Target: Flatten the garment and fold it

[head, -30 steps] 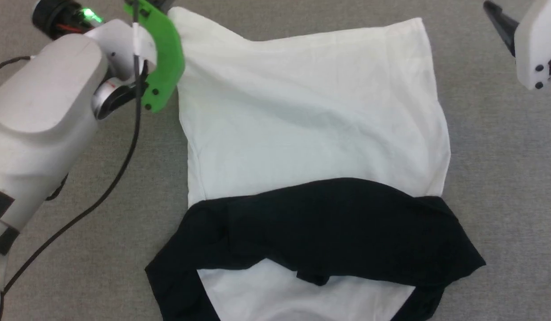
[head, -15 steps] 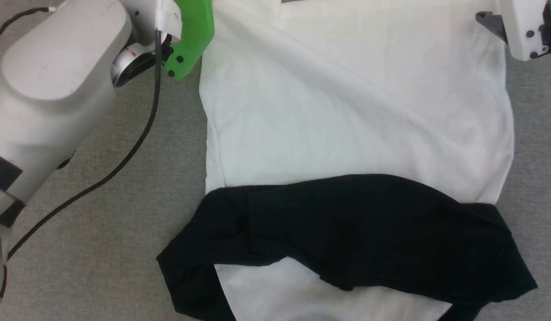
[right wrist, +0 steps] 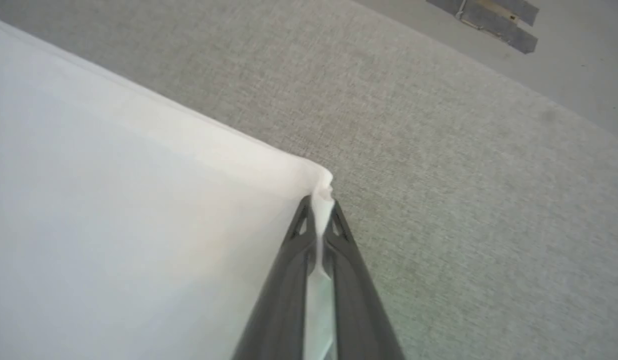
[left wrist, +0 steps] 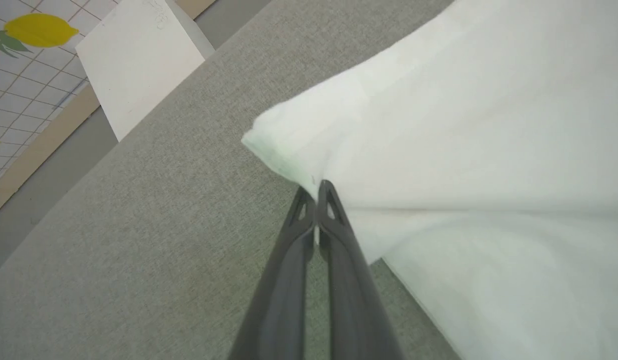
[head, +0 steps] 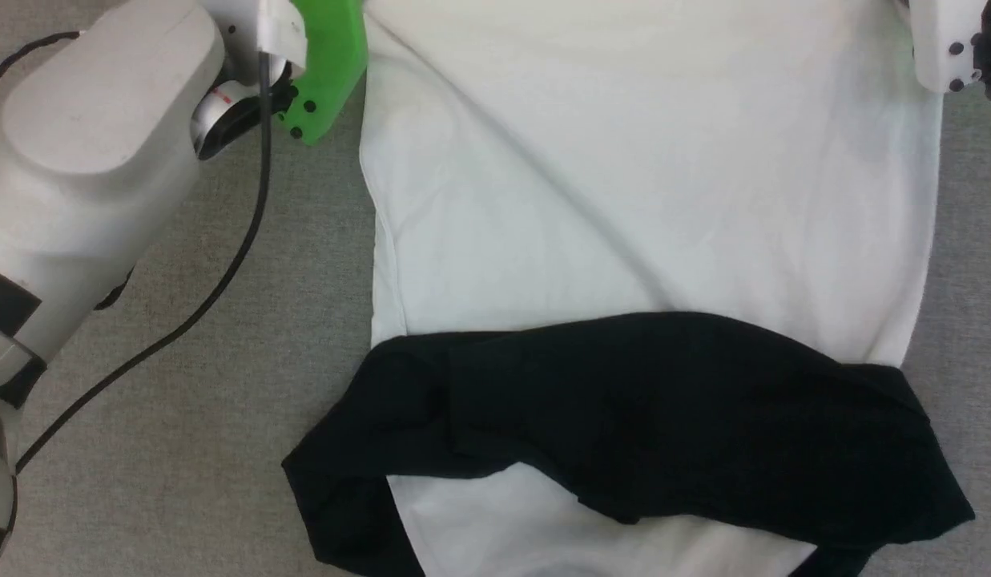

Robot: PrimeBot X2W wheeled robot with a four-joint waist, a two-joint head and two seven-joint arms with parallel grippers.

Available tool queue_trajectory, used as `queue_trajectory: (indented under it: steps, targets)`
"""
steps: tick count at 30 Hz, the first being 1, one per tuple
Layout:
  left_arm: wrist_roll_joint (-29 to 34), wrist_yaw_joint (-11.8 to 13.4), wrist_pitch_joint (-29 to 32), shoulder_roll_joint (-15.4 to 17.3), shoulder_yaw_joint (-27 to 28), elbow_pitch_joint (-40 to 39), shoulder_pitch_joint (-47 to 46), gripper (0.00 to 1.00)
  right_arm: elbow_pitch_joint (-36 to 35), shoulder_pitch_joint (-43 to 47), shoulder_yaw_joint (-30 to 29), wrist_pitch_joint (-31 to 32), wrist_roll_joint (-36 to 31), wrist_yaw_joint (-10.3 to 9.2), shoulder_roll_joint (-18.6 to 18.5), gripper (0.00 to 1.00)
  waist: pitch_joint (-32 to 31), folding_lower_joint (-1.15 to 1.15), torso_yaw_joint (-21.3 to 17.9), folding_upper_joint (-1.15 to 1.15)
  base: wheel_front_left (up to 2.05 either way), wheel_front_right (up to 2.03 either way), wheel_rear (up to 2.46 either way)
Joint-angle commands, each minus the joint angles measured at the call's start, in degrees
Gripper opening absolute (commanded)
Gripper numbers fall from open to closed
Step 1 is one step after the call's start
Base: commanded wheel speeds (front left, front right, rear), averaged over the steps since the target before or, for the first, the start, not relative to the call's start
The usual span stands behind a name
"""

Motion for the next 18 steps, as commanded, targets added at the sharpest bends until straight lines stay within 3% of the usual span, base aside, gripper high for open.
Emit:
queue_trajectory:
  steps: [1,8,13,18]
  targets:
    - [-0.6,-0.1,-1.1,0.3,-0.1,0.8,0.8,0.0,1.3,0.1,-0.4,-2.3,-0.3,-0.11,0.1,0.0,-2.0,0.0,-1.1,0.0,0.0,0.0,0.0]
    - [-1.1,-0.1,-9.6,0.2,0.2,5.0,2.8,0.0,4.4,0.6,-0.6,-15.6,-1.3,-0.11,1.7,0.0,-7.9,0.0,-2.1,0.0,0.0,0.0,0.0]
    - [-0.6,-0.1,-14.5,0.3,0.2,6.0,6.5,0.0,4.1,5.1,1.2,-24.0,-1.4,-0.11,-0.1,0.0,-12.8,0.0,-1.7,0.0,0.0,0.0,0.0]
    - [0.9,0.9,-18.5,2.6,0.1,3.5,12.2,0.0,0.8,12.7,1.6,-33.0,-1.8,-0.11,-1.9,0.0,-18.6,0.0,-1.8,0.0,0.0,0.0,0.0]
